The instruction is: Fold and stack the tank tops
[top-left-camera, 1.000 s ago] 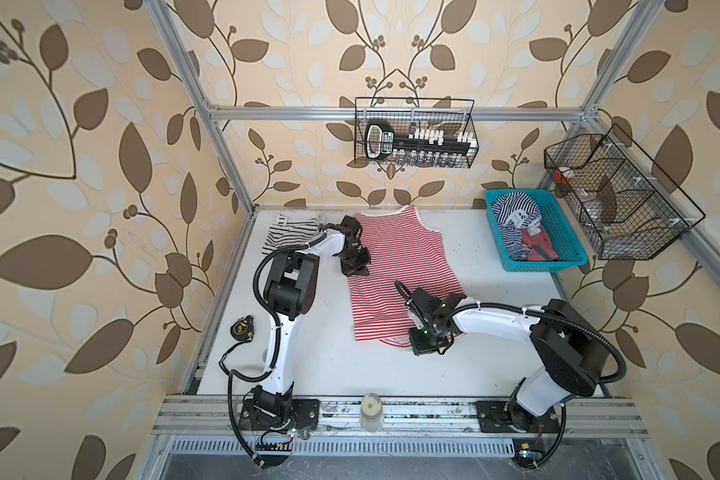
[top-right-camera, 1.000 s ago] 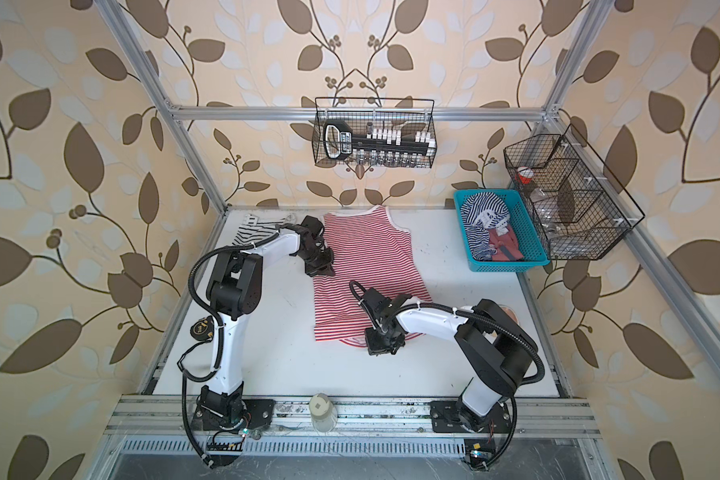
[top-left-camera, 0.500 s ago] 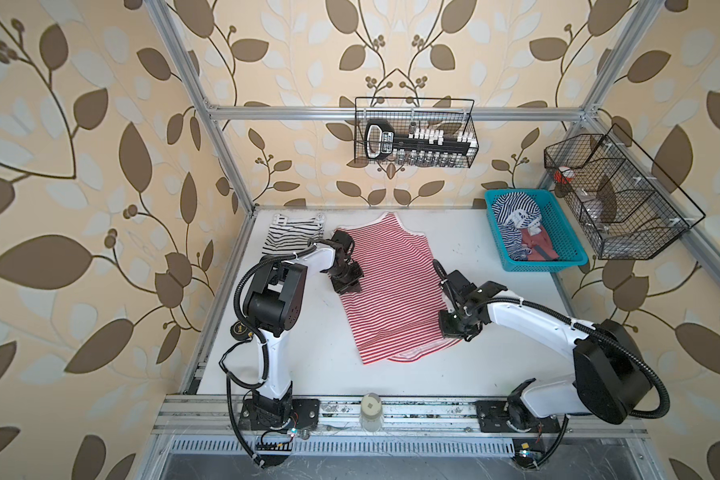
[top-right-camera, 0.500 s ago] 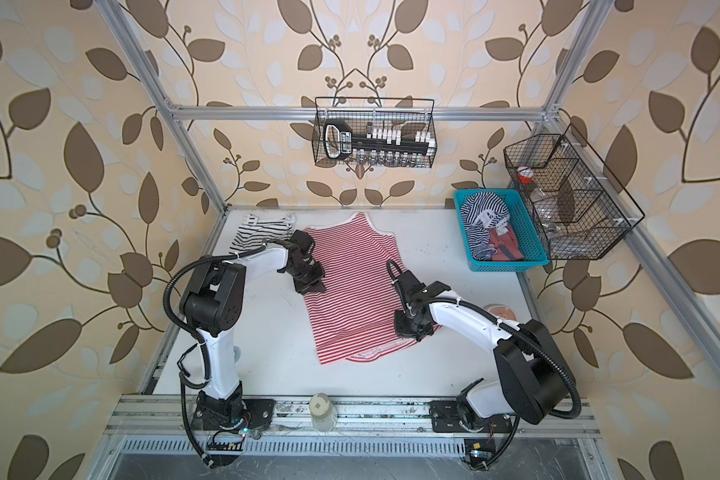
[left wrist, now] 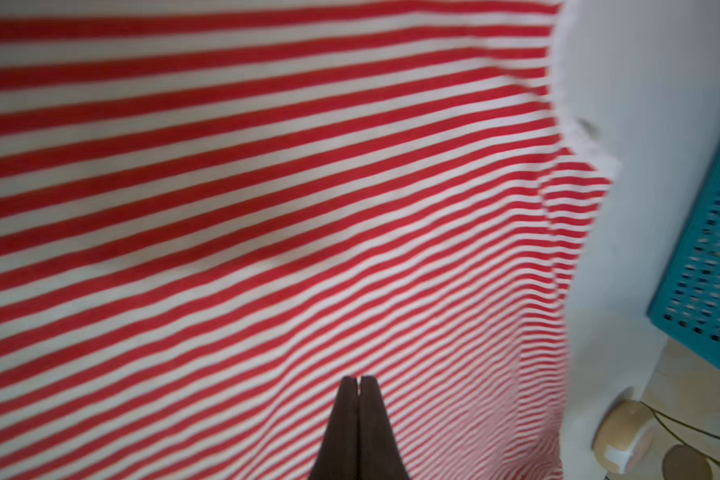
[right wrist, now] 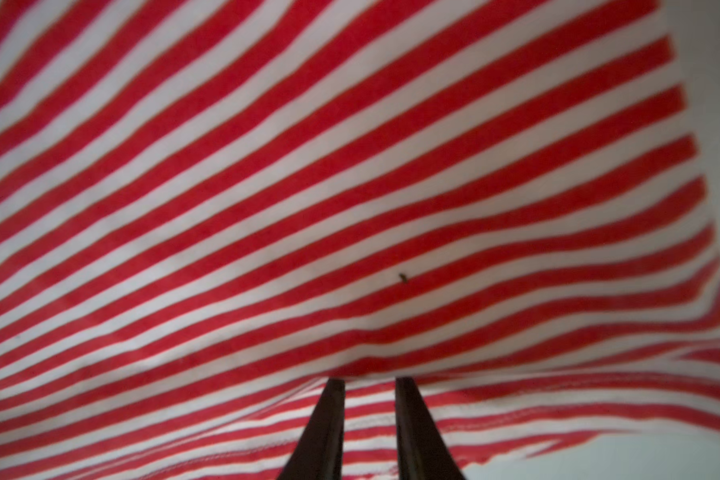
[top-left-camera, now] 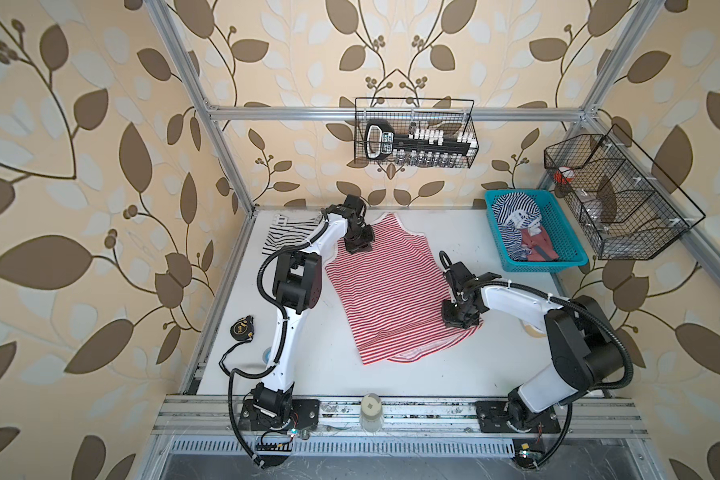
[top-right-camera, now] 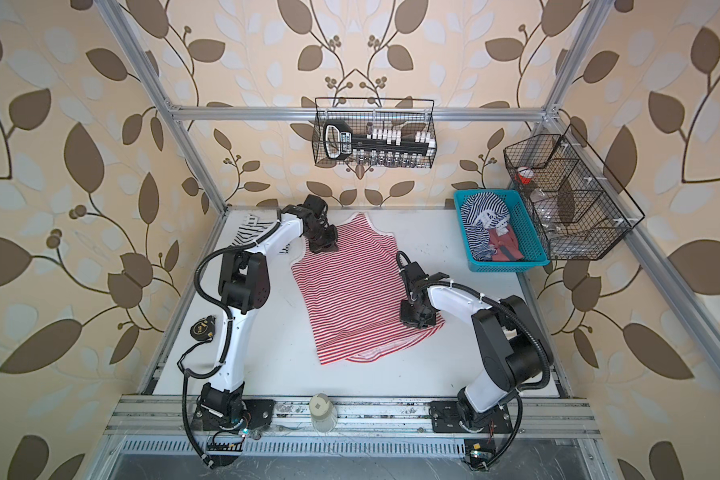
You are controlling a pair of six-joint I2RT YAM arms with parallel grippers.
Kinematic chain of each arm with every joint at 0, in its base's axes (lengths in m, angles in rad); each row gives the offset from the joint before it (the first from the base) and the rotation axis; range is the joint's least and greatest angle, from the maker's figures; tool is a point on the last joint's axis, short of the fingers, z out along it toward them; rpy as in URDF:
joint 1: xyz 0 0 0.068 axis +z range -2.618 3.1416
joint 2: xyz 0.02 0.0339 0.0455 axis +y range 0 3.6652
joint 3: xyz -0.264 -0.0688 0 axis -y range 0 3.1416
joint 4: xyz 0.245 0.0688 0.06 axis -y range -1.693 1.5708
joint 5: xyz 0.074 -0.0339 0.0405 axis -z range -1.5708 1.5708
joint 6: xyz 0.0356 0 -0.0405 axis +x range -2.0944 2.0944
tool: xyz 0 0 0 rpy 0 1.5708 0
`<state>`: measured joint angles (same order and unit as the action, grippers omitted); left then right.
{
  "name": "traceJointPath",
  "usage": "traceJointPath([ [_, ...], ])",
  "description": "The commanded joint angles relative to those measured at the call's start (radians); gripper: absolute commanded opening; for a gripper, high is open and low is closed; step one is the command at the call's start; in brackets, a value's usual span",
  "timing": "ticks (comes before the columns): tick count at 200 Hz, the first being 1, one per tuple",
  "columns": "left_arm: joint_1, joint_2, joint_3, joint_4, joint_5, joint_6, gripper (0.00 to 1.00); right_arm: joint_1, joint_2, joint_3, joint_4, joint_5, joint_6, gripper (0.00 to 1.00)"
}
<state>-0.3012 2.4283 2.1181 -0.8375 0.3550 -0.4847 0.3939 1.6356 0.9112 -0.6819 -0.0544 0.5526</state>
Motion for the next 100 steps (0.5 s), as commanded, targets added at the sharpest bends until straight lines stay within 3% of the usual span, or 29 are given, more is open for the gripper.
traceJointPath([
  [1,-0.001,0.026,0.024,-0.077,-0.021,0.052,0.02,-0.035,0.080,0.055,-0.030,0.023,-0.053,0.12],
  [10,0.001,0.027,0.014,-0.077,-0.025,0.054,0.02,-0.053,0.115,0.089,-0.064,0.044,-0.077,0.00],
  [35,0.007,-0.007,-0.060,-0.060,-0.041,0.047,0.02,-0.108,0.220,0.187,-0.135,0.072,-0.142,0.00],
  [100,0.022,-0.217,-0.481,0.107,0.012,-0.093,0.00,-0.224,0.469,0.501,-0.300,0.195,-0.262,0.00],
])
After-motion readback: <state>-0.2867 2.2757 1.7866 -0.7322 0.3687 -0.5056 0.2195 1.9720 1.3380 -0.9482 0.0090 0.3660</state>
